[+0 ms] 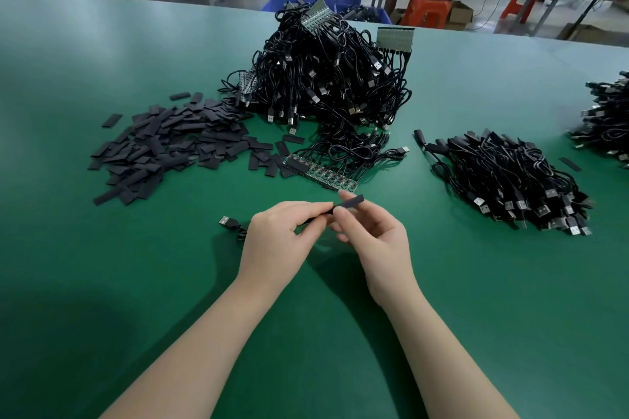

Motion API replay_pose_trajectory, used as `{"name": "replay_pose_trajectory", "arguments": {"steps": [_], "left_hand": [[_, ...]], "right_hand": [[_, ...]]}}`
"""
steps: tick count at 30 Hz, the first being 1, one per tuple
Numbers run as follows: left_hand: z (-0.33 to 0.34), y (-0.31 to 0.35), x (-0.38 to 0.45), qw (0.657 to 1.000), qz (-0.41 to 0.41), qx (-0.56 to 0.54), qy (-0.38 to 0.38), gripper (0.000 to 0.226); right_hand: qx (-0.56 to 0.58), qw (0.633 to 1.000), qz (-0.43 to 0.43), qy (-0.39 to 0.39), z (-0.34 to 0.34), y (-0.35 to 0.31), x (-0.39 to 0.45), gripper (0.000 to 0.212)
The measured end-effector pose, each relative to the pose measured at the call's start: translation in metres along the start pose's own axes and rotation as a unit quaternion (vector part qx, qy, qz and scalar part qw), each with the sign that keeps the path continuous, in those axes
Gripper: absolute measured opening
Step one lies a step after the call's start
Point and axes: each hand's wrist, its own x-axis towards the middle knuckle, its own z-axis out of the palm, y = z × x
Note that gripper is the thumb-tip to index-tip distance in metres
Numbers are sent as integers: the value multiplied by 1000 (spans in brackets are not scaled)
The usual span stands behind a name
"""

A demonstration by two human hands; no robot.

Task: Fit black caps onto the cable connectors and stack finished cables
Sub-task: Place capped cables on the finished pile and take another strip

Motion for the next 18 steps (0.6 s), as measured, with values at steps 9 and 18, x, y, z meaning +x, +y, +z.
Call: {"name": "replay_pose_trajectory", "arguments": {"steps": [9,18], "left_hand": [[2,-3,-1,1000,-17,4,-20,28],[-1,-4,2,998,-53,-28,-14,30]], "right_hand": [[-129,980,-102,110,0,2,-2,35],[-159,985,-47,46,3,4,-1,28]]}}
